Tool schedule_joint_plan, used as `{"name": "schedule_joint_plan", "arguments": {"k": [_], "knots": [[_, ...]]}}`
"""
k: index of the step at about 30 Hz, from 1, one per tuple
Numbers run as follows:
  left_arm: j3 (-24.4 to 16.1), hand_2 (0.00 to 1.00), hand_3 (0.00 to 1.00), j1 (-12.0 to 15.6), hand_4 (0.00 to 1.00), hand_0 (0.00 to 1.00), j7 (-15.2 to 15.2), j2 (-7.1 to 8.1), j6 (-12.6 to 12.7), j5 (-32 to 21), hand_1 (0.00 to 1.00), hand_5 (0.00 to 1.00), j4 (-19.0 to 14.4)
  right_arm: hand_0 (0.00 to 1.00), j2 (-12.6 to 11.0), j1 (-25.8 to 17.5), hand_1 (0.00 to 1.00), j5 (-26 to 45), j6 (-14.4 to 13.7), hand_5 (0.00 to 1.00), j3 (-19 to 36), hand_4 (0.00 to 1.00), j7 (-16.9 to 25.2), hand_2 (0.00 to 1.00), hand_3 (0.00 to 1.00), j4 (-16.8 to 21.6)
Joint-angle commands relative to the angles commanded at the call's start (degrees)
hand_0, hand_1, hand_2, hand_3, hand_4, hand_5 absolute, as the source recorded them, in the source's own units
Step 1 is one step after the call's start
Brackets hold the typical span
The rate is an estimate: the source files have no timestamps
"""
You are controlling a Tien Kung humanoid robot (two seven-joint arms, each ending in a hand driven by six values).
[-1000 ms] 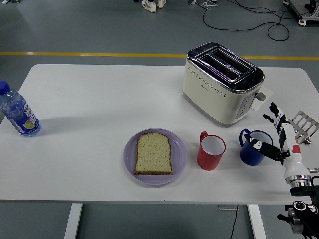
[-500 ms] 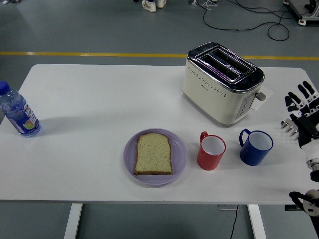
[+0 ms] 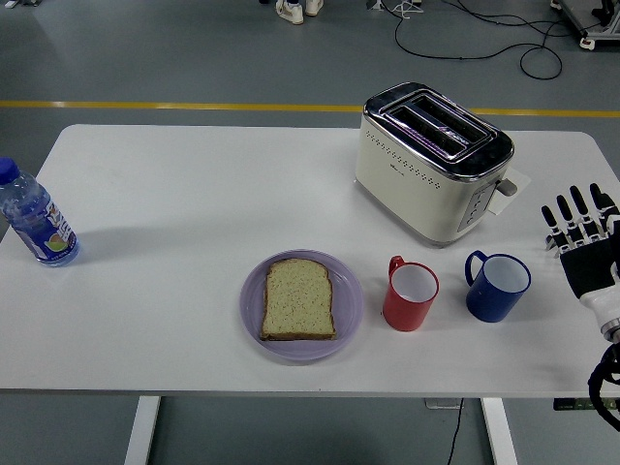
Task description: Pick up the cup,pour liquid into bread,place the cup on the desk
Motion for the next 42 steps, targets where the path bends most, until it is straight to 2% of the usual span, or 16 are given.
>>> {"name": "schedule_joint_plan", "arguments": {"k": [8,9,27,42], "knots": [[-0.2,0.594,0.527,-0.2,0.296,0.647,0.0,-0.02,0.0,0.0,0.603,0.756,0.0,0.677,0.3,0.3,0.606,3.3,-1.1,0.318,0.2,0.616,0.7,0.659,0.622,-1.5],[-0.3,0.594,0.527,-0.2,0.29,0.647,0.0,-0.02,0.0,0.0,0.603,0.755,0.0,0.673,0.3,0.3,0.605,3.4,-1.2,0.346,0.2,0.616,0.7,0.656,0.621,-1.6],[-0.4,0.595,0.527,-0.6,0.287,0.647,0.0,-0.12,0.0,0.1,0.604,0.751,0.0,0.659,0.8,0.5,0.595,5.5,-2.5,0.333,0.7,0.612,1.7,0.652,0.616,-2.6],[1.0,0.595,0.528,0.2,0.286,0.646,0.0,-0.39,0.0,-0.3,0.602,0.749,0.2,0.656,0.5,-0.1,0.588,5.6,-2.7,0.331,0.4,0.609,2.3,0.647,0.615,-2.8]]}}
